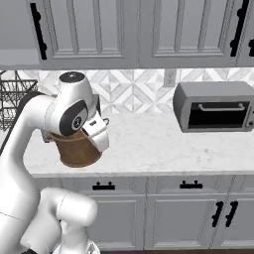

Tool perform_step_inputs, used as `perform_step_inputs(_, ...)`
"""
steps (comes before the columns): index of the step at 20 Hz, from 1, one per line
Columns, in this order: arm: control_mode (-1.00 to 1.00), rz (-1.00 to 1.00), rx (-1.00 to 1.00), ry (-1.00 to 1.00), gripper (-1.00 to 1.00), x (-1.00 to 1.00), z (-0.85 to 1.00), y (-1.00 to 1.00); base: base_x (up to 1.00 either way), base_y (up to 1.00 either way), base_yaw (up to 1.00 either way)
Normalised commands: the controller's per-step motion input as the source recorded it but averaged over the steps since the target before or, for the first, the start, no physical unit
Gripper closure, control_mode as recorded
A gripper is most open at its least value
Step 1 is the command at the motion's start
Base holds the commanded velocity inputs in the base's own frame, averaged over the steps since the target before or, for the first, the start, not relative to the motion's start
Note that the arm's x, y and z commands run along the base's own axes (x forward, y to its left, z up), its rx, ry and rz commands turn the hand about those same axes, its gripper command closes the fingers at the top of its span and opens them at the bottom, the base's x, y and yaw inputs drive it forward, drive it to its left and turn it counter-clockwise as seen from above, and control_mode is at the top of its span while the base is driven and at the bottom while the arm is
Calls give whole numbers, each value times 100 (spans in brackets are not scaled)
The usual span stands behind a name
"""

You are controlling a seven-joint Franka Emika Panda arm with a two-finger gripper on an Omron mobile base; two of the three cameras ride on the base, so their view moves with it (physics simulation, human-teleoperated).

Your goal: Open the cabinet, pick up the bread from the cabinet and place it in the basket. Then move the basket to the dining counter.

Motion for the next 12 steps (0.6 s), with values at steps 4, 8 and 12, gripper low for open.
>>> perform_step_inputs(4,100,0,0,0,100,0,0,0,-28,-61,-72)
perform_step_inputs(8,100,0,0,0,100,0,0,0,-18,-34,-83)
perform_step_inputs(12,100,0,0,0,100,0,0,0,-15,-17,-89)
